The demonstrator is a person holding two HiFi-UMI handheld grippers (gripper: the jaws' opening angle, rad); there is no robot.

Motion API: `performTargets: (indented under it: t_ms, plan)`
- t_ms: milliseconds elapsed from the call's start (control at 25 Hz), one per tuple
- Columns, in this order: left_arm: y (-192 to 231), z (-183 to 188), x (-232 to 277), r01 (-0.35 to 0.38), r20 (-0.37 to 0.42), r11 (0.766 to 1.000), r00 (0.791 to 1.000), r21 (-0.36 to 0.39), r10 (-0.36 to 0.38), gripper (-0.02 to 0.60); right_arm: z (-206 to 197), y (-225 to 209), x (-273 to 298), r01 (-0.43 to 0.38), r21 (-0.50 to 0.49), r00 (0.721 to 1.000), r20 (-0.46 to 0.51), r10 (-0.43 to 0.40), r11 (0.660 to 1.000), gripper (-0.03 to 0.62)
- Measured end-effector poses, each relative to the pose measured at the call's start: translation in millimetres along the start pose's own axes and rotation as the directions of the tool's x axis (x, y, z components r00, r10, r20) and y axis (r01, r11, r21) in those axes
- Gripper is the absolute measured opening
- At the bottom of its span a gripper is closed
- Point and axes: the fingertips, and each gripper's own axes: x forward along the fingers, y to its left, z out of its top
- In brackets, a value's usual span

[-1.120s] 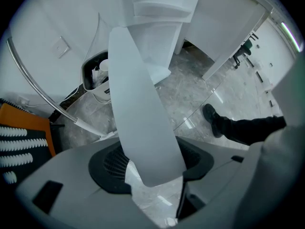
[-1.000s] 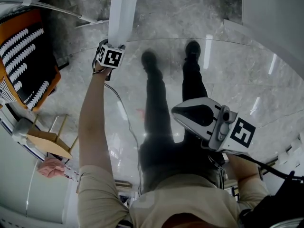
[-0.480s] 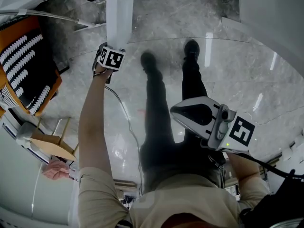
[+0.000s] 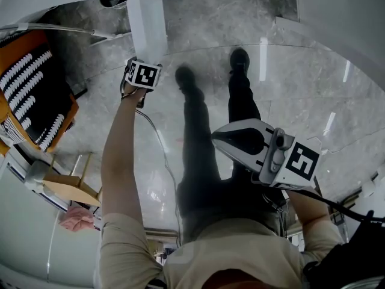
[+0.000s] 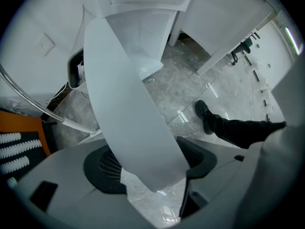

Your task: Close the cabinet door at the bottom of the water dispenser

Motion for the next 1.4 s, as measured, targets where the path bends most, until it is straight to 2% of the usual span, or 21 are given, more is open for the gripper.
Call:
performTargets:
  t_ms: [240, 600, 1400]
  plan:
    - [-9.1, 1.9, 2.0, 0.014, -0.055, 1.0, 0.998, 0.008, -0.013, 0.318, 5.3, -6.8, -11.0, 0.009, 0.008, 1.0, 0.01, -0.009, 1.0, 0.014]
    - [-20.5, 14.2, -5.7, 0.012, -0.051, 1.0, 0.999, 0.007, -0.012, 0.322, 7.4, -11.2, -22.4, 0.036, 0.014, 0.999, 0.038, -0.036, 0.999, 0.014]
    - [-71.9, 45.5, -3.5, 0.11, -0.07, 0.987, 0.991, -0.114, -0.118, 0.341, 0.1, -24.6, -40.5, 0.056, 0.027, 0.997, 0.05, -0.058, 0.998, 0.014]
